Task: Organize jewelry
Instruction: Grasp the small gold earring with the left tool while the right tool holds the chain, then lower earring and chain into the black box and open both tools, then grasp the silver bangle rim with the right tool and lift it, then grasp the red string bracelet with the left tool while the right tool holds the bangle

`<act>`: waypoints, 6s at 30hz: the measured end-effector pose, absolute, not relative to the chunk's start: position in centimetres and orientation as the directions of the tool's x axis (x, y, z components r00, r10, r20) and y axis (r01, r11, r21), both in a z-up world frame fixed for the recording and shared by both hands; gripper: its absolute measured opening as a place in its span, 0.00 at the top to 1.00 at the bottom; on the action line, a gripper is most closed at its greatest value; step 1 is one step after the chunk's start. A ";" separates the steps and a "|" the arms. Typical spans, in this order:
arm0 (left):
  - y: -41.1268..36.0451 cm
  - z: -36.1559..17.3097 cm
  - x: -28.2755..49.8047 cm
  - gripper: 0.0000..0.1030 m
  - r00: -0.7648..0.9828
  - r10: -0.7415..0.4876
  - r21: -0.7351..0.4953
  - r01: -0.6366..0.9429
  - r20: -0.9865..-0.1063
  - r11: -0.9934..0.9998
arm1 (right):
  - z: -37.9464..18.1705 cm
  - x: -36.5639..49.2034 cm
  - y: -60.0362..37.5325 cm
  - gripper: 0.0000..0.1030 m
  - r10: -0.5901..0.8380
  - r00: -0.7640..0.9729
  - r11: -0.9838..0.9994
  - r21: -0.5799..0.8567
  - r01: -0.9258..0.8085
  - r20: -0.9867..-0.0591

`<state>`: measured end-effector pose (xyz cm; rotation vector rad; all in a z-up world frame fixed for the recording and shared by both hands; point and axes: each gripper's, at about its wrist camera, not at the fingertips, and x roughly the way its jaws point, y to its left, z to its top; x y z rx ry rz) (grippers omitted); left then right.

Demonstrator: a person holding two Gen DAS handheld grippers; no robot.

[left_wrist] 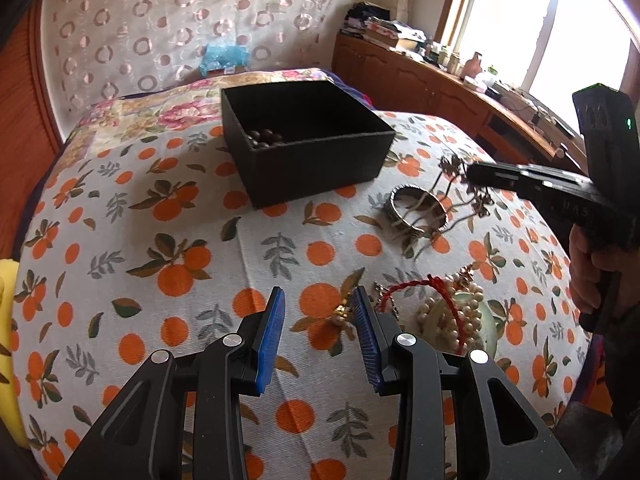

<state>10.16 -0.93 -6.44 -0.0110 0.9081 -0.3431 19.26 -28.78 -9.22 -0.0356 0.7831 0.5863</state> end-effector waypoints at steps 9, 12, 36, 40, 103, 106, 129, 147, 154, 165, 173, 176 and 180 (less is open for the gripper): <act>-2.4 -7.7 10.5 0.69 0.538 -0.295 -0.135 0.316 -0.790 0.939 | -9.0 19.6 -29.1 0.90 0.486 0.563 0.842 0.185 -0.507 -0.669; -2.5 -7.8 10.7 0.91 0.532 -0.298 -0.137 0.321 -0.792 0.937 | -8.8 19.6 -29.0 0.90 0.489 0.564 0.840 0.184 -0.511 -0.665; -1.7 -1.1 16.7 0.91 0.659 -0.297 -0.114 0.306 -0.691 0.945 | -3.3 22.4 -28.4 0.90 0.532 0.604 0.814 0.162 -0.558 -0.593; -1.4 -0.8 17.8 0.91 0.666 -0.291 -0.112 0.299 -0.686 0.948 | -2.6 23.7 -27.7 0.90 0.539 0.609 0.809 0.156 -0.567 -0.581; -0.4 -3.3 14.7 0.65 0.673 -0.243 -0.095 0.249 -0.699 0.964 | -13.5 23.2 -26.6 0.78 0.449 0.465 0.822 0.148 -0.550 -0.763; -0.5 -4.0 13.3 0.65 0.662 -0.240 -0.099 0.244 -0.710 0.965 | -14.0 22.9 -26.2 0.78 0.437 0.464 0.819 0.128 -0.559 -0.770; -3.7 -6.7 4.7 0.65 0.639 -0.286 -0.125 0.286 -0.714 0.950 | -12.3 15.6 -30.8 0.95 0.381 0.640 0.888 0.071 -0.455 -0.667; -7.6 -7.0 3.8 0.54 0.624 -0.277 -0.068 0.336 -0.731 0.939 | -12.3 12.3 -32.1 0.95 0.409 0.642 0.879 0.091 -0.467 -0.648; -7.7 -7.9 4.4 0.61 0.617 -0.257 -0.052 0.329 -0.744 0.943 | -12.7 12.2 -31.9 0.95 0.410 0.635 0.876 0.088 -0.475 -0.655; -6.7 -6.6 4.5 0.94 0.651 -0.286 -0.076 0.331 -0.704 0.941 | -12.9 12.6 -30.9 0.95 0.428 0.620 0.861 0.087 -0.501 -0.658; -5.5 -4.0 5.2 0.94 0.685 -0.309 -0.104 0.324 -0.660 0.940 | -12.3 13.8 -29.7 0.95 0.443 0.608 0.846 0.084 -0.526 -0.659; -5.1 -3.3 5.8 0.94 0.692 -0.311 -0.109 0.320 -0.651 0.941 | -11.9 14.3 -29.3 0.95 0.450 0.606 0.841 0.084 -0.534 -0.656; -4.3 -2.9 7.0 0.94 0.695 -0.308 -0.116 0.309 -0.650 0.944 | -11.5 15.0 -29.0 0.95 0.459 0.602 0.836 0.088 -0.541 -0.653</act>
